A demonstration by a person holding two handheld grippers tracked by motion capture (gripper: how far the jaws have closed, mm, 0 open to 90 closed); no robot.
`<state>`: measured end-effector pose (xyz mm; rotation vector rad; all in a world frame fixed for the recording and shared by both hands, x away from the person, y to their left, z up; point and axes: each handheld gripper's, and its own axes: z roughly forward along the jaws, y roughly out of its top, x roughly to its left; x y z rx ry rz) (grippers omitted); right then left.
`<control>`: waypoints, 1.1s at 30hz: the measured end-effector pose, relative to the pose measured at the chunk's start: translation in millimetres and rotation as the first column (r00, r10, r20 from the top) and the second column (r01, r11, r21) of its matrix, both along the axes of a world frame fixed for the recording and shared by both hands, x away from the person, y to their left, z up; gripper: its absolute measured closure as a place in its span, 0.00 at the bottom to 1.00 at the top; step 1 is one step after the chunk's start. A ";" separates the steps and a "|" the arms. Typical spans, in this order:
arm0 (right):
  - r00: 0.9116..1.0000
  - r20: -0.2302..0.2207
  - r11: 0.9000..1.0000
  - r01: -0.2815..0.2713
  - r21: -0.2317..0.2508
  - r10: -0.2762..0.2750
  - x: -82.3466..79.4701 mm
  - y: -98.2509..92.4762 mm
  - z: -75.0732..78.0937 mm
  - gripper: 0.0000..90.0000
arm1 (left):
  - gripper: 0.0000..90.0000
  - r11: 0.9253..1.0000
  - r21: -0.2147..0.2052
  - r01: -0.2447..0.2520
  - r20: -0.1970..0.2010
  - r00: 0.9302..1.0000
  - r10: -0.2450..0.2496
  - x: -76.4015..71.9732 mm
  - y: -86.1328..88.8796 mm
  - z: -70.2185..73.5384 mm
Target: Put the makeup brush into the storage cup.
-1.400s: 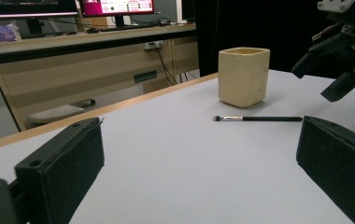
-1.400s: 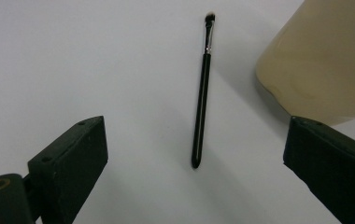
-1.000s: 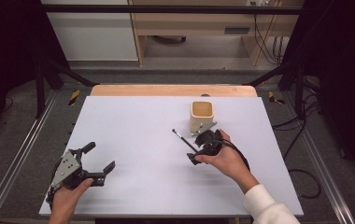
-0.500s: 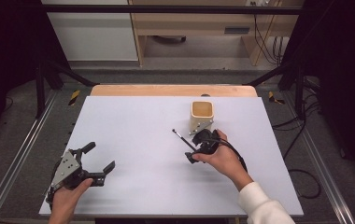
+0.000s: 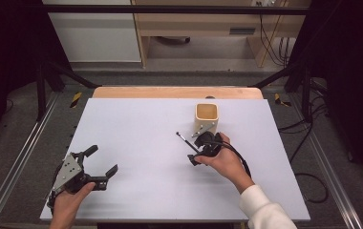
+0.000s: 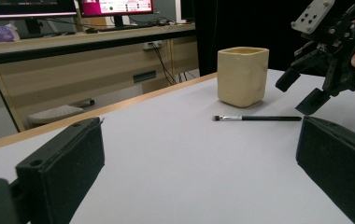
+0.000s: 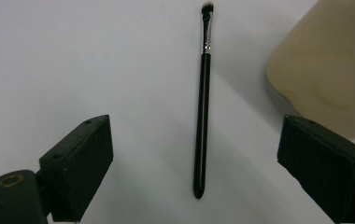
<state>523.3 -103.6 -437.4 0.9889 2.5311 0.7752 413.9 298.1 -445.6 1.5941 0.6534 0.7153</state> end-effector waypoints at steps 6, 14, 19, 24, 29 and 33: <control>1.000 -0.005 0.999 0.025 0.024 -0.025 4.9 1.5 -2.4 0.18 | 0.01 1.000 0.011 0.002 -0.002 1.000 -0.002 -0.1 0.4 0.3; 0.999 -0.013 0.998 0.051 0.020 -0.051 13.6 2.8 -11.3 0.20 | 0.01 1.000 0.013 0.005 -0.001 1.000 -0.005 0.5 -0.6 -0.3; 0.998 -0.021 0.998 0.057 0.016 -0.057 16.1 4.1 -13.0 0.21 | 0.01 1.000 0.020 0.008 -0.002 1.000 -0.008 -0.2 -1.4 0.1; 0.998 -0.019 0.998 0.059 0.014 -0.059 16.7 8.9 -13.0 0.21 | 0.01 1.000 0.020 0.009 -0.002 1.000 -0.009 -0.1 -1.7 0.0; 0.999 -0.013 0.999 0.048 0.014 -0.048 18.0 13.1 -12.9 0.24 | 0.01 1.000 0.021 0.008 -0.002 1.000 -0.008 -0.2 -1.4 0.0; 0.999 -0.019 0.999 0.051 0.006 -0.051 19.1 15.5 -15.1 0.28 | 0.01 1.000 0.017 0.008 -0.003 1.000 -0.008 -0.1 -1.9 -0.1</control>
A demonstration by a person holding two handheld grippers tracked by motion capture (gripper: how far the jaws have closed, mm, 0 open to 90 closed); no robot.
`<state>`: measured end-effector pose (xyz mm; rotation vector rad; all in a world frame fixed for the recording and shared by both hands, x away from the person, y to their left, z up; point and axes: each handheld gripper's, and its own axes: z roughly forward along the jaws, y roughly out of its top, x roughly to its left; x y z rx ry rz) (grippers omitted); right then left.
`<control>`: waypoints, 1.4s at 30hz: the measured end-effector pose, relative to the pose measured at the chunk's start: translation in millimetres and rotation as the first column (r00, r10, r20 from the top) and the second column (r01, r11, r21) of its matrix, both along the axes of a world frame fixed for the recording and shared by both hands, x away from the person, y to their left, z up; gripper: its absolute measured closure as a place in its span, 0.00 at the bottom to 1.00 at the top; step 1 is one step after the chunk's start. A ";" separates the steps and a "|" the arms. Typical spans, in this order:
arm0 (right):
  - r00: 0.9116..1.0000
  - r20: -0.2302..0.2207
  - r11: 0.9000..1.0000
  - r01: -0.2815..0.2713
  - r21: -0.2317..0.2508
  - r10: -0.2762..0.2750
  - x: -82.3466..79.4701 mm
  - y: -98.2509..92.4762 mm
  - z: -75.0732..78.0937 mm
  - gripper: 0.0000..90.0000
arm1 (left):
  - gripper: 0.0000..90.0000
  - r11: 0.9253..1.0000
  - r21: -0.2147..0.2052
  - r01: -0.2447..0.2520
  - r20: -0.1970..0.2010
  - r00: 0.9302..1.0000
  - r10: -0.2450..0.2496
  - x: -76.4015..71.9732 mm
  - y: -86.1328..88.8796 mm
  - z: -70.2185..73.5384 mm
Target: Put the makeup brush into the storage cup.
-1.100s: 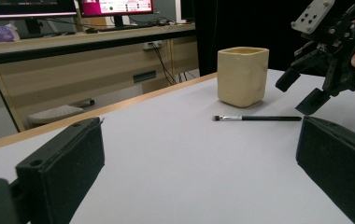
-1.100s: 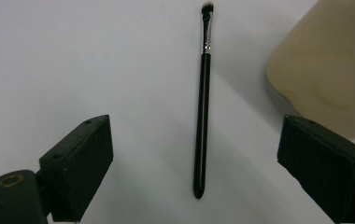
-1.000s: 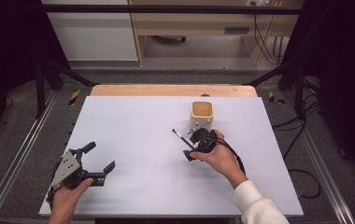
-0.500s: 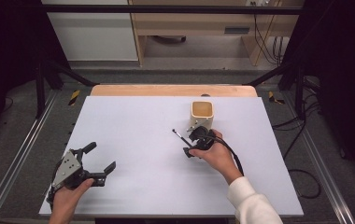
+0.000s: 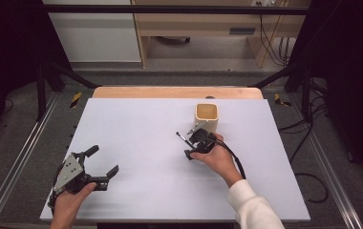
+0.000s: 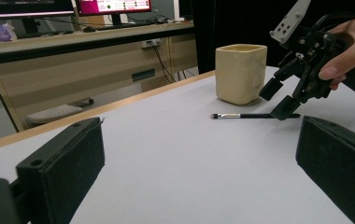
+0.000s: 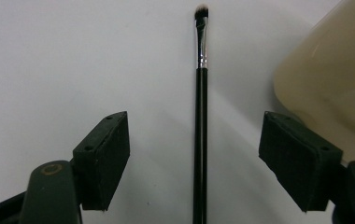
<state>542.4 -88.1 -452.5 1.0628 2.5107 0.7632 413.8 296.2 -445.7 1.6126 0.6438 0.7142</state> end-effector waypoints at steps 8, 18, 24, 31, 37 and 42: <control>1.000 0.009 1.000 0.004 0.002 -0.004 2.2 2.0 -3.0 0.31 | 0.01 1.000 0.001 0.003 -0.001 1.000 -0.003 0.1 0.2 0.1; 1.000 0.002 1.000 0.018 0.002 -0.018 3.2 2.3 -4.0 0.40 | 0.01 1.000 0.001 0.006 -0.002 1.000 -0.006 0.0 -0.5 0.1; 1.000 0.009 1.000 0.004 -0.008 -0.004 3.0 2.3 -4.9 0.49 | 0.01 1.000 0.002 0.006 -0.001 1.000 -0.006 0.0 -0.6 0.1; 1.000 -0.009 1.000 0.013 0.002 -0.013 3.2 3.1 -5.6 0.56 | 0.01 1.000 0.002 0.008 0.000 1.000 -0.008 0.1 -1.3 0.1; 1.000 -0.012 1.000 0.006 0.005 -0.006 3.5 2.9 -6.7 0.65 | 0.01 1.000 0.004 0.008 0.000 1.000 -0.008 0.2 -1.5 0.0; 1.000 -0.016 1.000 0.015 0.007 -0.015 4.9 1.8 -7.2 0.70 | 0.01 1.000 0.004 0.011 -0.001 1.000 -0.011 0.0 -2.5 0.0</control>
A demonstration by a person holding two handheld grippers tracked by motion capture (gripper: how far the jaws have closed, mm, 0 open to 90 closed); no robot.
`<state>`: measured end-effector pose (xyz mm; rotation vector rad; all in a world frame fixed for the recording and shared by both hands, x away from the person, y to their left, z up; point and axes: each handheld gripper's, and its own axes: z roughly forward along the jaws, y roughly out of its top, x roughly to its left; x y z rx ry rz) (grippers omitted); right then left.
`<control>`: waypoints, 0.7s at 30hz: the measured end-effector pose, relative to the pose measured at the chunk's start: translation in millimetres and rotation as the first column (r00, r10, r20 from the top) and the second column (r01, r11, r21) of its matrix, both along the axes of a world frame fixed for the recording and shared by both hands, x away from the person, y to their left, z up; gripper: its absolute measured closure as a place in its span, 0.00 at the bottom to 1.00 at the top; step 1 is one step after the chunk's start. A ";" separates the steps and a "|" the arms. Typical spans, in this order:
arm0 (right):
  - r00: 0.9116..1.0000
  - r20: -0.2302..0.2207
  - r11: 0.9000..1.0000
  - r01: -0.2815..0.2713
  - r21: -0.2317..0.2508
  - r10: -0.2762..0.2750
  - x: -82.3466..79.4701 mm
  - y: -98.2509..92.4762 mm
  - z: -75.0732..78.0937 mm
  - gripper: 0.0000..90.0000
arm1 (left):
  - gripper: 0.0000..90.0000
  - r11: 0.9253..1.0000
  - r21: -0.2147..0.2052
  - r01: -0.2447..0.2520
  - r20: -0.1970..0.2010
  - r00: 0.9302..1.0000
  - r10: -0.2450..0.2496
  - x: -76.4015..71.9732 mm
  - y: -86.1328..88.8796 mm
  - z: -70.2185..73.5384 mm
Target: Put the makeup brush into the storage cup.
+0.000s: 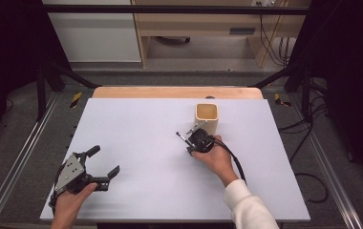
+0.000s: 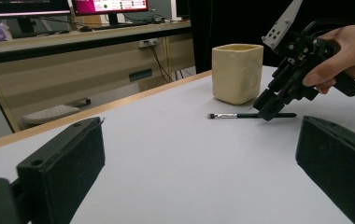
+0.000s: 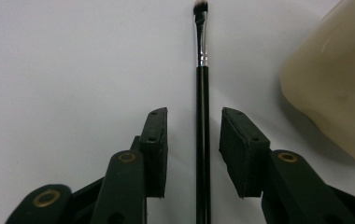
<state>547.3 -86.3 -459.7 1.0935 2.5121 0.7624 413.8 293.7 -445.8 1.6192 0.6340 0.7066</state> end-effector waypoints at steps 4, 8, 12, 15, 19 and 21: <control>1.000 -0.003 1.000 0.007 0.014 -0.007 0.9 -0.7 0.0 0.77 | 0.01 1.000 0.002 -0.001 -0.003 1.000 0.001 0.1 -0.1 -0.1; 1.000 -0.010 1.000 0.000 0.020 0.000 1.8 -2.4 0.4 0.82 | 0.01 1.000 0.006 -0.005 -0.004 1.000 0.005 0.0 0.3 -0.1; 1.000 -0.018 1.000 0.013 0.019 -0.013 2.3 -2.7 -0.2 0.84 | 0.01 1.000 0.006 -0.005 -0.004 1.000 0.005 0.1 0.2 -0.2; 1.000 -0.020 1.000 0.015 0.020 -0.015 3.0 -2.6 -1.2 0.85 | 0.01 1.000 0.006 -0.006 -0.004 1.000 0.006 0.3 -0.2 -0.4; 0.999 -0.034 0.999 0.023 0.021 -0.023 3.8 -2.4 -2.6 0.86 | 0.01 1.000 0.005 -0.003 -0.002 1.000 0.003 0.4 -0.6 -0.4; 0.999 -0.031 1.000 0.019 0.021 -0.018 4.5 -3.2 -2.6 0.89 | 0.01 1.000 0.010 -0.004 -0.004 1.000 0.004 0.4 -0.4 -0.4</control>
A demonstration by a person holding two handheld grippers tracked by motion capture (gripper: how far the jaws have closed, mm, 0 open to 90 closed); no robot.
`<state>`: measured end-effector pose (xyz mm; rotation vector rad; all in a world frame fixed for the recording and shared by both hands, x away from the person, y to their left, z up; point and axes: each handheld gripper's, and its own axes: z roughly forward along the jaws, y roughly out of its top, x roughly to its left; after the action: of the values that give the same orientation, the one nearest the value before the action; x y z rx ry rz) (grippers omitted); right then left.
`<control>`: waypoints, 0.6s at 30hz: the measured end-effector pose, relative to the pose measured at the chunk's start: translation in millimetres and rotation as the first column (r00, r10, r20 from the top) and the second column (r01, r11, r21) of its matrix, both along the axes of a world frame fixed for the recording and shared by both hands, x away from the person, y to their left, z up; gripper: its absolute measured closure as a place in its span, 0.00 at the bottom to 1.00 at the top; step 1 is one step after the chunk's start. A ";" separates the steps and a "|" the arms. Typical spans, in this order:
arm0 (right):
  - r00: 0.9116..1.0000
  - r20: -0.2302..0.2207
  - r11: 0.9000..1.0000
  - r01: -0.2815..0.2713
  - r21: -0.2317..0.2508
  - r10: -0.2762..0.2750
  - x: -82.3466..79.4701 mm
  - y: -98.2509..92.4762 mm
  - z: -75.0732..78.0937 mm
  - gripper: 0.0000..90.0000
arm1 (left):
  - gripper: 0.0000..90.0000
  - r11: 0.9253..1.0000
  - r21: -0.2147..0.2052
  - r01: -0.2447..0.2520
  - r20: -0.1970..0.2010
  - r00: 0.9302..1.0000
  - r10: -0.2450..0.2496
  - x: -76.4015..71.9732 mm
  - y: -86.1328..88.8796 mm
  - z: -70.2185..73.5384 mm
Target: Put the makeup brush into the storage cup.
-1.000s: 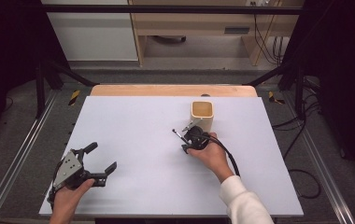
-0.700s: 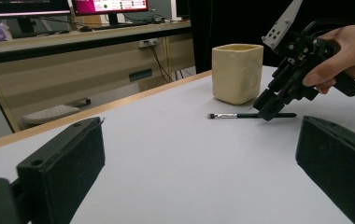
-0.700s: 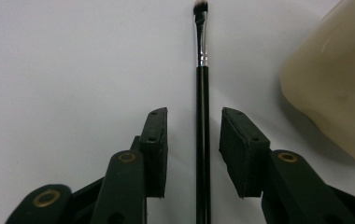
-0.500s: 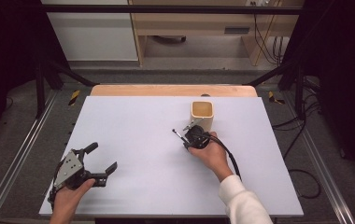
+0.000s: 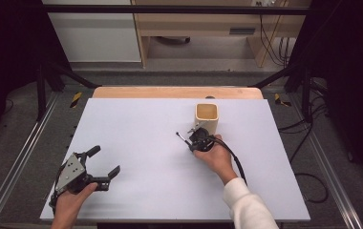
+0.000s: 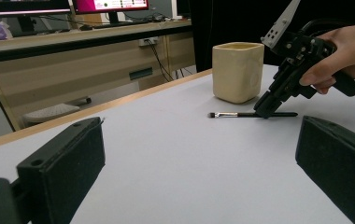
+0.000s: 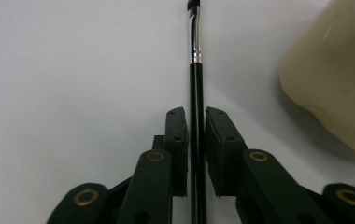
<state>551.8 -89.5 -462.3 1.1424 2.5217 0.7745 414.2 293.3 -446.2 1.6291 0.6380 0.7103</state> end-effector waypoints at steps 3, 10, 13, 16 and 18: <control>1.000 -0.006 1.000 -0.002 0.007 0.002 -0.3 -0.2 -0.6 0.92 | 0.01 1.000 -0.002 0.000 0.003 1.000 0.000 0.3 -0.2 0.1; 1.000 -0.011 1.000 0.011 0.013 -0.011 -1.4 -0.2 -0.4 0.93 | 0.01 1.000 -0.003 -0.002 0.001 1.000 0.002 0.2 -0.8 0.2; 1.000 -0.001 1.000 0.012 0.018 -0.012 -2.6 -1.6 0.9 0.93 | 0.01 1.000 -0.004 -0.002 0.003 1.000 0.002 0.0 -0.9 0.5; 1.000 0.014 0.999 0.008 0.040 -0.008 -6.2 -5.0 4.4 0.93 | 0.01 1.000 -0.007 -0.003 0.003 1.000 0.003 -0.1 -1.3 0.6; 1.000 0.018 0.998 0.002 0.059 -0.003 -9.2 -8.0 7.1 0.93 | 0.01 1.000 -0.001 -0.001 0.002 1.000 0.001 -0.3 -1.2 0.9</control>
<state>542.5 -97.5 -455.2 1.1520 2.4976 0.8607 413.9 292.1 -445.3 1.6267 0.6380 0.7126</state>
